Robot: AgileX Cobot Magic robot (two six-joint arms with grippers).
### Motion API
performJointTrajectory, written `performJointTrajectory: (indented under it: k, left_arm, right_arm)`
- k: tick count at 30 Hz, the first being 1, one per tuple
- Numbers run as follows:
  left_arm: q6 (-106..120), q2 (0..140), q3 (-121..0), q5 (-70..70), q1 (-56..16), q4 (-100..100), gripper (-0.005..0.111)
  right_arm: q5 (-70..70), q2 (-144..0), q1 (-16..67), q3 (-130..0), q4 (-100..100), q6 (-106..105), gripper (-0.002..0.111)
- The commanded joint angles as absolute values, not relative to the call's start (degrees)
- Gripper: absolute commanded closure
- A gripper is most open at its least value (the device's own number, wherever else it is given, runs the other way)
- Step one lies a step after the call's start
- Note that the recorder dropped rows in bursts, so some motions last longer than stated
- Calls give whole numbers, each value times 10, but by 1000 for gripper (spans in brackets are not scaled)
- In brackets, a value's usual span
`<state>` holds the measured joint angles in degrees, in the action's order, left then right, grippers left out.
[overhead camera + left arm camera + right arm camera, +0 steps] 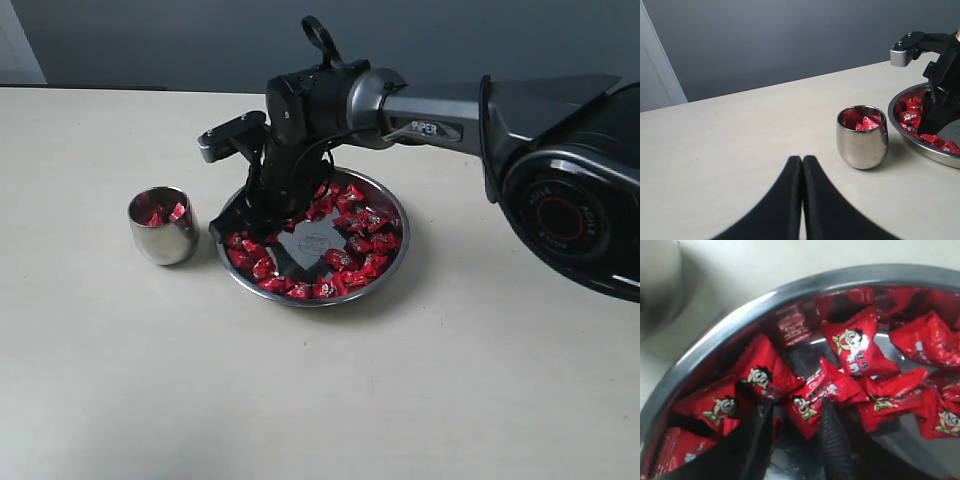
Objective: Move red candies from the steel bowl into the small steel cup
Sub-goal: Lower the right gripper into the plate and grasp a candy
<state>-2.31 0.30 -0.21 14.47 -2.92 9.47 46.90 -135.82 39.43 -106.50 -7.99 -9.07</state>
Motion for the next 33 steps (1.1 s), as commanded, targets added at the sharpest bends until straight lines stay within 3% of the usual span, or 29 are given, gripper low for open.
performJointTrajectory:
  k: [1, 5, 10, 33]
  left_arm:
    - [-25, 0, 0, 139, -29, 93, 106]
    - [-25, 0, 0, 139, -29, 93, 106]
    - [-25, 0, 0, 139, -29, 93, 106]
    - [-25, 0, 0, 139, -29, 93, 106]
  right_arm:
    - [459, -1358, 393, -1064, -82, -89, 75]
    - [461, -1358, 393, -1064, -82, -89, 81]
    - [463, -1358, 393, -1064, -82, -89, 109]
    - [489, -1295, 393, -1066, -44, -89, 109]
